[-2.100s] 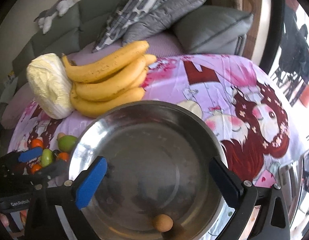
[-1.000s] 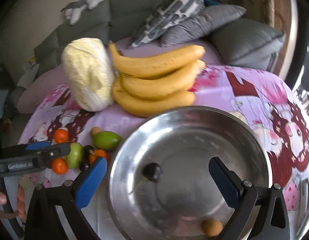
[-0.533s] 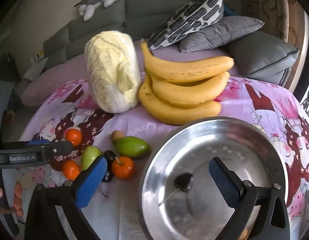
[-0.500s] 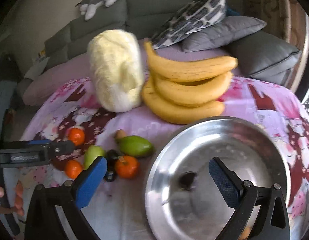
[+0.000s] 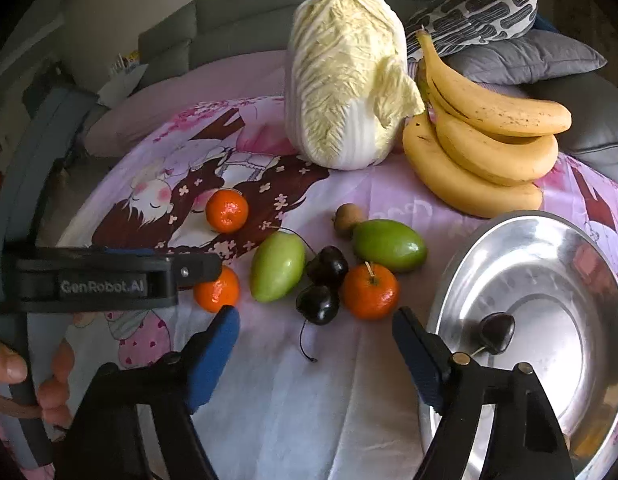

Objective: Organize fruits
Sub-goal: 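Grasp a tangerine with the left tool while the right tool grasps another dark cherry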

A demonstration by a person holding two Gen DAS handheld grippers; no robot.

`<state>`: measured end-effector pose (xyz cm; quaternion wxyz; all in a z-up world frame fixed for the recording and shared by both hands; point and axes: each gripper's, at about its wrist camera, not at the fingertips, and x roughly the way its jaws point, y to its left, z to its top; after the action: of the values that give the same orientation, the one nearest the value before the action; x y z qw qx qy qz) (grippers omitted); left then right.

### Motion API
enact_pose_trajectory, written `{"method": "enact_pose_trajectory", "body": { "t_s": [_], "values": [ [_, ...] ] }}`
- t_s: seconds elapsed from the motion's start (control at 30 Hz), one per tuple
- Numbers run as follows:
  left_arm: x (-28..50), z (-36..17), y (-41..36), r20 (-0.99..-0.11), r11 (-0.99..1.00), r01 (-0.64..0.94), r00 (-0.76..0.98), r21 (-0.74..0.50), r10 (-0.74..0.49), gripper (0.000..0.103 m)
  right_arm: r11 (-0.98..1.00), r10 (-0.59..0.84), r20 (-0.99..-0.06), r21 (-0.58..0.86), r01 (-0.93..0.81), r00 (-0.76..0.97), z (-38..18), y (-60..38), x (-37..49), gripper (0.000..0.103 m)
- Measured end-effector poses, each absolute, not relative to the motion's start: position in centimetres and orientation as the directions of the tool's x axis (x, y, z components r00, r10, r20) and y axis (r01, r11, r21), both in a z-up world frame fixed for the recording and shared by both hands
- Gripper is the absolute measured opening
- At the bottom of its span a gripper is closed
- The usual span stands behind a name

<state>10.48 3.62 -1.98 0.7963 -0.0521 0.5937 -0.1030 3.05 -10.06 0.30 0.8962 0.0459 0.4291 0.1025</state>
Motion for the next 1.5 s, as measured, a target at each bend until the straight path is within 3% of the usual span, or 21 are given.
{"method": "enact_pose_trajectory", "body": {
  "t_s": [0.2, 0.3, 0.5, 1.27, 1.5],
  "values": [
    [10.4, -2.6, 2.6, -0.932, 0.962, 0.133, 0.247, -0.239, -0.266, 0.064, 0.978, 0.209, -0.762, 0.152, -0.144, 0.612, -0.2, -9.5, 3.8, 0.053],
    [10.4, -3.1, 1.9, -0.936, 0.96, 0.142, 0.228, -0.242, -0.269, 0.055, 0.974, 0.225, -0.763, 0.161, -0.159, 0.606, -0.5, -9.2, 4.1, 0.049],
    [10.5, -4.2, 1.3, -0.939, 0.957, 0.141, 0.202, -0.254, -0.279, 0.051, 0.976, 0.215, -0.779, 0.155, -0.152, 0.589, -1.4, -8.9, 4.7, 0.039],
    [11.1, -5.6, 1.3, -0.947, 0.962, 0.153, 0.195, -0.226, -0.254, 0.048, 0.982, 0.185, -0.797, 0.135, -0.129, 0.575, -2.8, -8.6, 5.8, 0.031],
    [11.2, -5.5, 1.5, -0.949, 0.965, 0.152, 0.203, -0.213, -0.241, 0.037, 0.98, 0.198, -0.798, 0.153, -0.126, 0.569, -2.6, -8.8, 5.4, 0.031]
  ]
}}
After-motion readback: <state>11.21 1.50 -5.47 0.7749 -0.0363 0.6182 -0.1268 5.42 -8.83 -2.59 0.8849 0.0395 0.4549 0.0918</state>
